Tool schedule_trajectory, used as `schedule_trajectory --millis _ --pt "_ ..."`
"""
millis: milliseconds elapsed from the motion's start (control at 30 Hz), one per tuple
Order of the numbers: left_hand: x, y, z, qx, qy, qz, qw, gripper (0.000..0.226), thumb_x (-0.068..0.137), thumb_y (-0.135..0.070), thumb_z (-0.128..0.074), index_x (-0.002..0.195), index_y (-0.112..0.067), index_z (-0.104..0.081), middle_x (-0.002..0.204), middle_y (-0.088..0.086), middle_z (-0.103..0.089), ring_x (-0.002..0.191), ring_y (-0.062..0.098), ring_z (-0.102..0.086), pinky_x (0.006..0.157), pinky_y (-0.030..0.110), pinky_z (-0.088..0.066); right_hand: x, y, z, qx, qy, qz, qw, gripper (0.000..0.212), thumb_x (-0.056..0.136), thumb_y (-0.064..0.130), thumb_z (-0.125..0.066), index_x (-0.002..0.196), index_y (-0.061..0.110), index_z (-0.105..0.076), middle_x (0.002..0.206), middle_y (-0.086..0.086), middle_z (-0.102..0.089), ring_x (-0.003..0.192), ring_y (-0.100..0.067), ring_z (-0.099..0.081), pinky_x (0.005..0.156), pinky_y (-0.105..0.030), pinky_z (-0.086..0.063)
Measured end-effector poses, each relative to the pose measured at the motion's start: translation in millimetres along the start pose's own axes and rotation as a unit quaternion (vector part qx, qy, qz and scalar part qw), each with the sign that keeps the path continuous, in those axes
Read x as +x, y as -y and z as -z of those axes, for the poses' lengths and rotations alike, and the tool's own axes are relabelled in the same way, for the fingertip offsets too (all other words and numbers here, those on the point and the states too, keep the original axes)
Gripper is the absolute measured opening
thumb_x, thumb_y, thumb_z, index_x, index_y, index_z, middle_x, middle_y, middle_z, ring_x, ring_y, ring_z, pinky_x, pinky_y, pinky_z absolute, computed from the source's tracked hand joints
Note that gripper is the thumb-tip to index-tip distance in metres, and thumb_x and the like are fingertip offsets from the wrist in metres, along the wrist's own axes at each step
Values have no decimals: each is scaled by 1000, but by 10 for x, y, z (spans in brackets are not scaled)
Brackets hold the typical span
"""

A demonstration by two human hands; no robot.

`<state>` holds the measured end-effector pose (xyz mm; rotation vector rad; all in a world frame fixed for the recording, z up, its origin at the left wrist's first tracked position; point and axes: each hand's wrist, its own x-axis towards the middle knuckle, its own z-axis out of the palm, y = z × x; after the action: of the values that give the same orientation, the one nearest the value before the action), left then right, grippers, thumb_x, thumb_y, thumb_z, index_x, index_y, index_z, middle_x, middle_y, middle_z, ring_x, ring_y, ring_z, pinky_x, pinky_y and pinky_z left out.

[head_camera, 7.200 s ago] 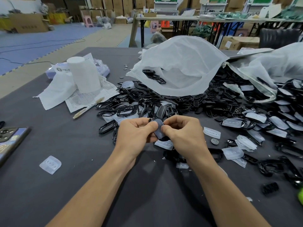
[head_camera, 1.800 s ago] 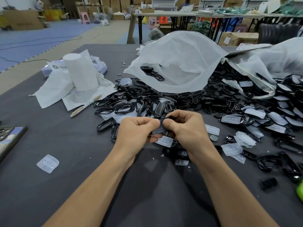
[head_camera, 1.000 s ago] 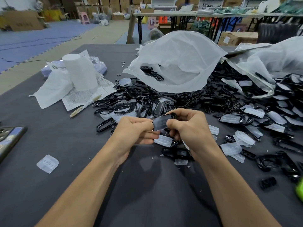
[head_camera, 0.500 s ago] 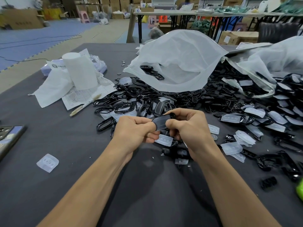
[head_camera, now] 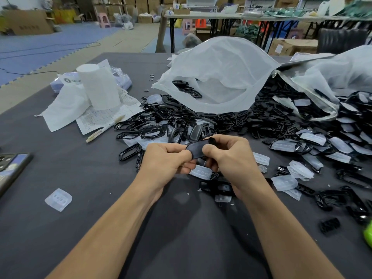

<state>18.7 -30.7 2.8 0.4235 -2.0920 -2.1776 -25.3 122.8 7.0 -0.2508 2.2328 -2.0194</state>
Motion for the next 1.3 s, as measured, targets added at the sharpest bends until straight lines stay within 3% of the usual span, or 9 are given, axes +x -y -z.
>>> schedule_trajectory --millis 200,300,400,600,767,933,1133,1233,1300 --pt "-9 -22 29 -4 20 12 1000 27 87 4 -62 86 -11 -84 79 10 -79 67 10 -74 58 18 -56 0 10 14 19 -23 0 1000 25 87 2 -69 68 17 -75 56 -2 -62 47 -11 -56 46 -19 -43" --pt "-16 -10 17 6 13 5 1000 15 89 -4 -69 87 -9 -83 79 11 -79 67 11 -73 59 19 -55 -6 8 16 6 -22 -2 1000 17 86 4 -70 71 12 -74 55 -3 -61 49 -13 -56 48 -21 -43" --pt "-14 -4 5 -5 5 0 1000 20 90 -1 -68 80 -10 -83 75 12 -78 63 12 -72 58 19 -56 -7 4 9 4 -19 -4 1000 12 85 4 -69 74 7 -71 56 -5 -60 51 -14 -55 49 -25 -42" --pt "-11 6 -24 -1 -14 -6 1000 16 87 7 -65 84 1 -80 67 13 -75 56 14 -70 53 20 -54 -8 22 8 10 -16 -13 1000 20 84 0 -68 76 15 -77 57 -9 -62 52 -18 -54 46 -24 -41" --pt "-2 25 -22 15 -21 -23 999 21 84 2 -67 74 -8 -82 68 13 -75 56 13 -69 53 20 -53 -29 29 -28 -16 -20 6 1000 13 87 15 -72 76 19 -76 62 -4 -67 50 -16 -58 49 -26 -44" --pt "-19 50 -29 45 -10 -68 997 8 86 -22 -80 80 -20 -85 71 9 -77 57 15 -68 54 24 -54 -38 28 -48 -32 -19 9 999 20 88 8 -71 70 15 -75 56 -5 -64 46 -17 -55 45 -23 -41" --pt "14 85 -42 78 -49 -96 991 20 91 -14 -78 73 -18 -83 62 13 -74 47 18 -67 47 27 -54 -38 20 -29 -32 10 -8 999 25 92 5 -66 70 13 -75 55 -9 -62 44 -21 -56 40 -23 -38" --pt "25 98 -41 90 -51 -97 990 23 91 -13 -78 71 -24 -83 59 13 -72 46 19 -66 45 26 -53 -35 27 35 -79 5 1 997 27 94 5 -61 82 22 -80 65 -4 -72 57 -22 -65 49 -29 -50" --pt "52 111 -25 90 -54 -86 991 24 91 -12 -78 70 -23 -83 56 14 -70 44 18 -65 44 23 -50 -84 54 94 -186 -24 78 979 28 88 13 -67 97 35 -81 77 16 -74 70 0 -66 67 -15 -52"
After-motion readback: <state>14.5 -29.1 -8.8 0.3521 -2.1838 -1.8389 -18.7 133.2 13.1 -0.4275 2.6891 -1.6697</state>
